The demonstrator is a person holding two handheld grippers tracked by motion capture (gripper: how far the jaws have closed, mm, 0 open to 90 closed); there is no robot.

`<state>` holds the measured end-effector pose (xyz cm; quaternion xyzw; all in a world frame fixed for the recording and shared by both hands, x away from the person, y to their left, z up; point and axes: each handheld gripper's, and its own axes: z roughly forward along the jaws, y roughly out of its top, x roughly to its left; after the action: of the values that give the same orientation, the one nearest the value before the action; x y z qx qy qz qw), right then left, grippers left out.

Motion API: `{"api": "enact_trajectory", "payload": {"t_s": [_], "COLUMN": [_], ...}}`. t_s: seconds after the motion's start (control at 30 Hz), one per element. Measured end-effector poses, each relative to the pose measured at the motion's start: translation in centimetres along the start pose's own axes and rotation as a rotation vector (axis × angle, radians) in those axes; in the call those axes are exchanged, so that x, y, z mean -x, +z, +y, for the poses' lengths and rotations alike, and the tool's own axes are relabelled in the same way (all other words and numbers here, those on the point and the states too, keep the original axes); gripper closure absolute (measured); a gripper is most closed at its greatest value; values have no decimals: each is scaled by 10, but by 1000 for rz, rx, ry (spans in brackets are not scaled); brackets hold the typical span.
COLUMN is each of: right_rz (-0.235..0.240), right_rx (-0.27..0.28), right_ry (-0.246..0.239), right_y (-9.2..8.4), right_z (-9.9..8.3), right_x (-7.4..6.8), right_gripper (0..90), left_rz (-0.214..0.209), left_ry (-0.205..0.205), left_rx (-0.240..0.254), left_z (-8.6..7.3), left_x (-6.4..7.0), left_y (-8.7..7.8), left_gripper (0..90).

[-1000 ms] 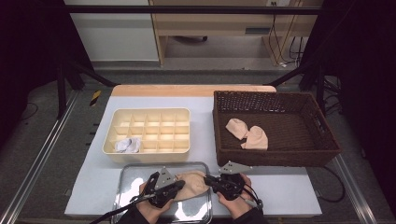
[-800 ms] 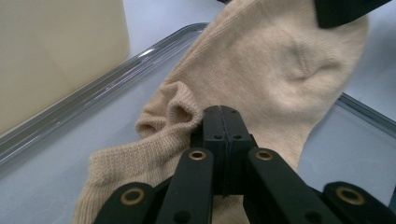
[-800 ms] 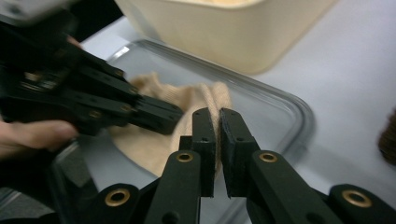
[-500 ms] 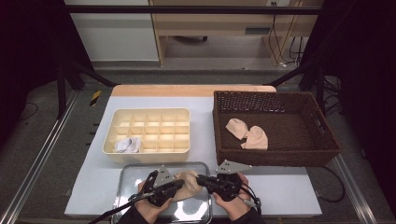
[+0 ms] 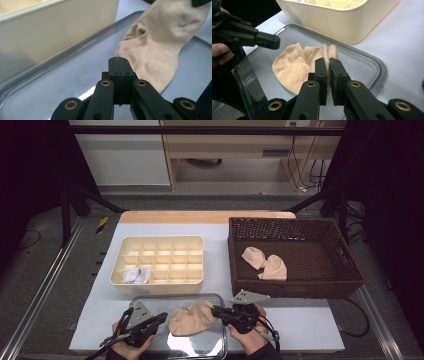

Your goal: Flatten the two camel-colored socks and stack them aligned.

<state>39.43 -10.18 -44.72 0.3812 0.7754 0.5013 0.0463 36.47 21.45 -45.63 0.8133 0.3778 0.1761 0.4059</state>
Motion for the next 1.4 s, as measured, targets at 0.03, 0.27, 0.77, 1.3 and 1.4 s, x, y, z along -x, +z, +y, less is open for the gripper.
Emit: {"api": "enact_trajectory", "payload": {"t_s": [0.03, 0.27, 0.77, 1.3, 1.4], "right_rz": [1, 23, 132, 136, 147], "right_rx": [2, -1, -70, -160, -154], "right_ry": [-6, -18, -83, -115, -109], "right_y": [1, 9, 56, 91, 90], "right_z": [1, 8, 18, -3, -3], "right_x": [-1, -12, -46, -53, -54], "right_gripper": [856, 856, 860, 835, 767], "left_rz": [-4, -12, -22, -15, -16], "left_ry": [-8, 13, 22, 22, 22], "left_rx": [-5, -50, -70, -70, -74], "left_z": [-2, -8, -12, -11, -11], "left_x": [-1, 6, 9, 7, 7], "left_y": [0, 10, 16, 15, 16], "left_gripper": [895, 895, 895, 895, 895]}}
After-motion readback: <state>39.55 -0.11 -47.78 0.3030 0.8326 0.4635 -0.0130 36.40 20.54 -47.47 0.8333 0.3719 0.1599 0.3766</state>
